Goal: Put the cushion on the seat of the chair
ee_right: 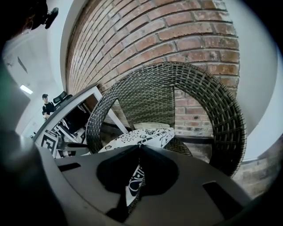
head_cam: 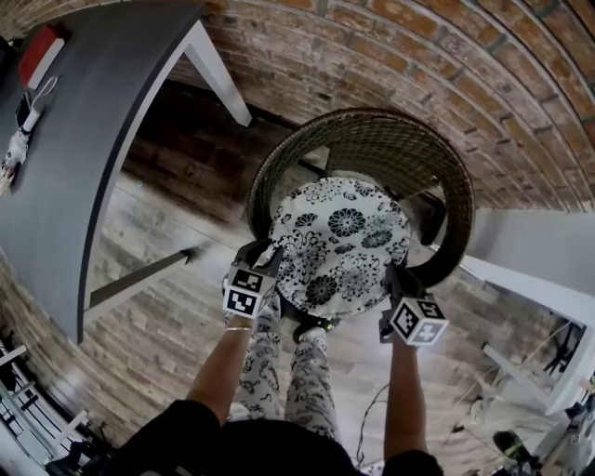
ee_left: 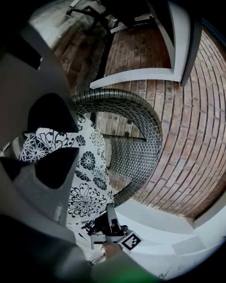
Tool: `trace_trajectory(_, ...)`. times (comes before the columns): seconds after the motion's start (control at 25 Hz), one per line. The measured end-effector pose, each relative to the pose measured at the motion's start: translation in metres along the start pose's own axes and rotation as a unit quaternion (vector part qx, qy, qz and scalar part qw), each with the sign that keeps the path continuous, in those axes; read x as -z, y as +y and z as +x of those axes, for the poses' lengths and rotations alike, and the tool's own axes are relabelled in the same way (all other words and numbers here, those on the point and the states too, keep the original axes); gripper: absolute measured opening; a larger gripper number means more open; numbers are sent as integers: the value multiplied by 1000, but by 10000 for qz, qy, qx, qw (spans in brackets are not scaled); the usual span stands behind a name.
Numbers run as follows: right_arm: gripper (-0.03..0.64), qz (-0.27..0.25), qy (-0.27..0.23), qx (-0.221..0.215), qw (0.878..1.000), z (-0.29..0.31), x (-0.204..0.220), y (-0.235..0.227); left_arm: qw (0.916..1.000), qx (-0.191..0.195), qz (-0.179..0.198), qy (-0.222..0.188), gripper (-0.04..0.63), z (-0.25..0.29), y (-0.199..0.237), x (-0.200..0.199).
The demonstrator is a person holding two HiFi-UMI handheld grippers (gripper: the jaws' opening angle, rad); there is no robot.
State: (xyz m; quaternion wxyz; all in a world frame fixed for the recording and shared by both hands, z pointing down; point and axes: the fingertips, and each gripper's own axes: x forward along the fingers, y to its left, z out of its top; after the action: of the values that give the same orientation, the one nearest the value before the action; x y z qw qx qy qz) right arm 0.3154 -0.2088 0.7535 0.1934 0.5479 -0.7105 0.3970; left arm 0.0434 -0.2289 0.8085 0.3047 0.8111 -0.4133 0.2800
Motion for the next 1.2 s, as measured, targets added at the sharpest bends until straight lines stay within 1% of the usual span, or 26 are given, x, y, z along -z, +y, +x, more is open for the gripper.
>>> trace_trajectory(0.28,9,34,76,90,9999,-3,6,-11,10000,50,-16,45,97,-4,-3,4)
trace_trajectory(0.56,9,58,127,96,9999,1,15,-15,9995,253,111,-120,97,-1,-13,-2)
trace_trajectory(0.68,9,-25,208,147,9997,3,20,-19,9994,300,74,-160,97,2,-16,-2)
trace_trajectory(0.84,9,-12,307,241,9992,4,29,-30,9994,300,26,-172,97,5,-18,-2)
trace_trajectory(1.0,9,26,406,388,9984,4,38,-43,9991,284,168,-267,75,5,-23,-8)
trace_trajectory(1.12,9,78,478,453,9978,6,46,-52,9989,364,184,-235,67,8,-28,-7)
trace_trajectory(1.2,9,72,559,492,9972,8,52,-57,9987,404,186,-253,47,8,-31,-10)
